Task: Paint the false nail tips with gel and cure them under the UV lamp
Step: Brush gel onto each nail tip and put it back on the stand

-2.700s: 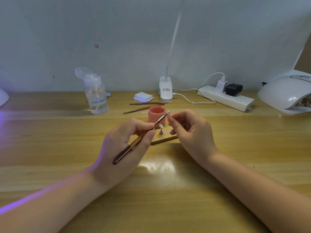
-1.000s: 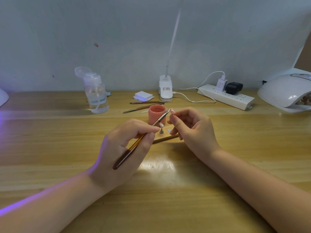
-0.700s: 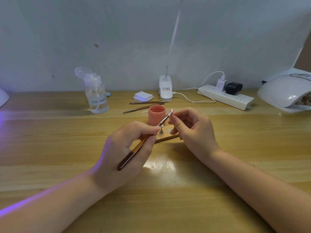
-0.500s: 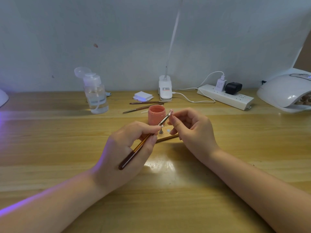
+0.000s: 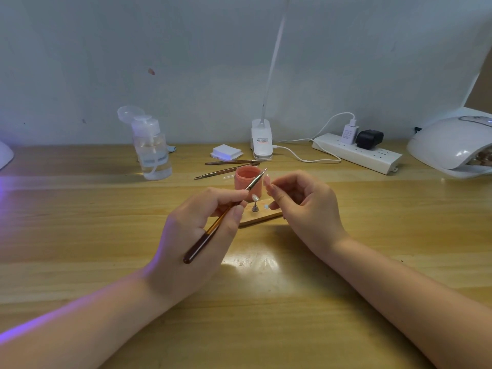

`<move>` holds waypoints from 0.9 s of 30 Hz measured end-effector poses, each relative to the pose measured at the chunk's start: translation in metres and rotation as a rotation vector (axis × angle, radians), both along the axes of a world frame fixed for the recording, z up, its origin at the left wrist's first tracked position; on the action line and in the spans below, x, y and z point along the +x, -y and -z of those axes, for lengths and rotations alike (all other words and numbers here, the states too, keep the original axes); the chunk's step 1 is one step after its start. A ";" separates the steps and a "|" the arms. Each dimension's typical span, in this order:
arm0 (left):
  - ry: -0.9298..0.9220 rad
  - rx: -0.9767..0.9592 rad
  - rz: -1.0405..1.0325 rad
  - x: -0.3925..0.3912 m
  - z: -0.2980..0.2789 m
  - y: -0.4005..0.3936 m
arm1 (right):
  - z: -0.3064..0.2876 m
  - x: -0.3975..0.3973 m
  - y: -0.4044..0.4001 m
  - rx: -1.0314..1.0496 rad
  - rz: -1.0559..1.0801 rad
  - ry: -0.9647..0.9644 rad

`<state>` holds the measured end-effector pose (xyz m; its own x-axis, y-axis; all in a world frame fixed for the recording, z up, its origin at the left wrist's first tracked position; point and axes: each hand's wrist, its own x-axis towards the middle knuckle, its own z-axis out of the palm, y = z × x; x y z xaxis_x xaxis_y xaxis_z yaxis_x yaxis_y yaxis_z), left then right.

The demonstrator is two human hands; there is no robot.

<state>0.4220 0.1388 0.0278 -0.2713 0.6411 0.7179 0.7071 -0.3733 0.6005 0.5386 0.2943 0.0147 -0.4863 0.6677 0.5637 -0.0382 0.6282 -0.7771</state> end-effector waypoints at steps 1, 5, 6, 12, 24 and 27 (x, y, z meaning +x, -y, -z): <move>-0.018 -0.005 0.000 0.000 0.000 -0.001 | 0.000 0.000 0.000 0.003 -0.002 0.001; -0.026 -0.026 -0.009 -0.002 0.003 -0.003 | 0.000 0.000 0.001 0.010 -0.001 0.000; -0.029 -0.028 -0.007 -0.002 0.004 -0.003 | 0.000 0.000 0.001 0.007 0.003 -0.001; 0.015 0.009 -0.001 0.000 0.003 0.001 | 0.000 0.000 0.001 -0.005 0.028 0.006; 0.067 -0.024 0.020 -0.002 0.003 0.001 | 0.000 0.000 0.001 -0.065 0.003 0.000; 0.123 -0.042 0.025 -0.001 0.002 0.000 | 0.000 0.000 0.002 -0.056 -0.010 0.002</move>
<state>0.4211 0.1392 0.0261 -0.3388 0.6777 0.6526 0.6179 -0.3628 0.6976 0.5384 0.2928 0.0147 -0.4941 0.6935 0.5243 -0.0426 0.5831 -0.8113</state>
